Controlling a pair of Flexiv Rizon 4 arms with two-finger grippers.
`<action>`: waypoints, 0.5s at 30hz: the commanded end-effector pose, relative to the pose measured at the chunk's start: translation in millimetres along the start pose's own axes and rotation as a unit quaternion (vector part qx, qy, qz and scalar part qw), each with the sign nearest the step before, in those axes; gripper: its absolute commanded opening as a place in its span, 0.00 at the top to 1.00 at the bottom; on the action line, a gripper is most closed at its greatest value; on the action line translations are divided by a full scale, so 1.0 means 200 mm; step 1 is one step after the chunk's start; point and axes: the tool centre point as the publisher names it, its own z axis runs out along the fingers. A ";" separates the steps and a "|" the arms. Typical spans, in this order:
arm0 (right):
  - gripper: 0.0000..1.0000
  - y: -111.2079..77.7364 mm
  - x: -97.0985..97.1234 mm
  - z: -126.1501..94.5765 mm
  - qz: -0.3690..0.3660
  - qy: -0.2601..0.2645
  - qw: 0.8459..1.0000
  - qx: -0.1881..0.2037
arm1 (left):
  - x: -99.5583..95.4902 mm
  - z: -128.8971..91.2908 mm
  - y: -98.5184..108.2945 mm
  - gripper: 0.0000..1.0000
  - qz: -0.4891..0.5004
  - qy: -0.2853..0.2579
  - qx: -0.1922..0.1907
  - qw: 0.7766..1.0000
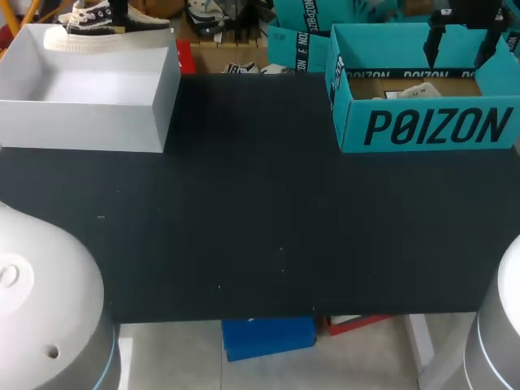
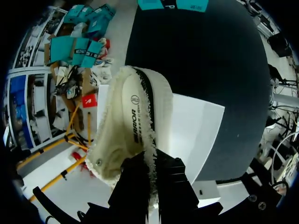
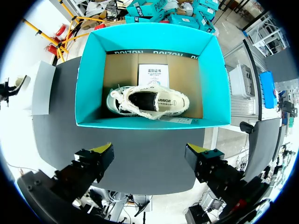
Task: Take the shoe out of the shoebox, open the shoe tongue, remove and reinsert the insole, then place the shoe into the shoebox
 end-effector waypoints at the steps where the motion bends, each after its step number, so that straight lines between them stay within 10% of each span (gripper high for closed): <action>1: 0.00 0.00 0.00 0.00 0.000 0.000 1.000 0.001 | 0.18 -0.37 -0.04 1.00 0.004 -0.094 0.005 0.996; 15: 0.00 0.00 0.00 0.00 0.000 0.000 1.000 0.001 | 0.60 -0.49 -0.27 1.00 0.053 -0.105 0.033 0.993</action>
